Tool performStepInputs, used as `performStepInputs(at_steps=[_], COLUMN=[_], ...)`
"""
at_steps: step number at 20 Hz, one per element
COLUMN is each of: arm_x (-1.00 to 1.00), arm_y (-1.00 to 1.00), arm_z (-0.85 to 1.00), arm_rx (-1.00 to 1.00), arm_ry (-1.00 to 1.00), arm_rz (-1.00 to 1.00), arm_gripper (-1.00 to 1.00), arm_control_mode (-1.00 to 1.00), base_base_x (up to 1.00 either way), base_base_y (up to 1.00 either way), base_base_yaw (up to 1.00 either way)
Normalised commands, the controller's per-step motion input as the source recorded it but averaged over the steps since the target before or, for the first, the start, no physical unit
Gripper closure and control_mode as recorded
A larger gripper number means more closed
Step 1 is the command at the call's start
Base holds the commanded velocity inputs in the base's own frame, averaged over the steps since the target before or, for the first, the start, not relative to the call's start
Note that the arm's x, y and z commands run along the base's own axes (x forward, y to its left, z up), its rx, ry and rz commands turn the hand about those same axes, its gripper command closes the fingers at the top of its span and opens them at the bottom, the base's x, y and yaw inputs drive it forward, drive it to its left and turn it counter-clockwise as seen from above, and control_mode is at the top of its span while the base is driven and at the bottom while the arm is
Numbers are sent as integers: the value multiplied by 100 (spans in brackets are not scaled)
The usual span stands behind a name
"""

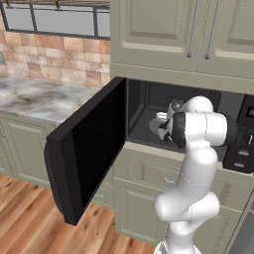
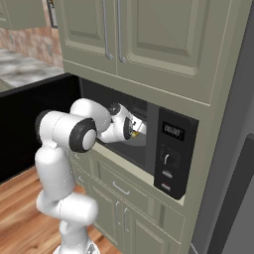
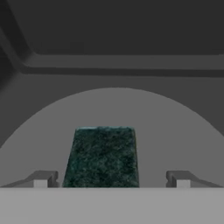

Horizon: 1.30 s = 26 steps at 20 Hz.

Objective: Place the sponge inside the microwave to prepare for sanitizing.

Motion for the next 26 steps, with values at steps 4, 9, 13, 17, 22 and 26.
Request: performStepInputs(at_steps=[4, 9, 13, 17, 22, 26], arm_x=[-42, -46, -61, -74, -86, -100], arm_y=[21, 26, 25, 25, 16, 12], arm_z=[20, 34, 49, 49, 57, 66], arm_rx=[0, -1, -4, -4, -1, 0], arm_ry=[-4, -4, -5, -6, -3, -5], arm_rz=[0, 0, 0, 0, 0, 0], arm_gripper=[-100, -100, -100, -100, -100, -100], arm_control_mode=[-100, -100, -100, -100, -100, -100], base_base_x=[0, 0, 0, 0, 0, 0], base_base_y=[0, 0, 0, 0, 0, 0], base_base_yaw=[0, 0, 0, 0, 0, 0])
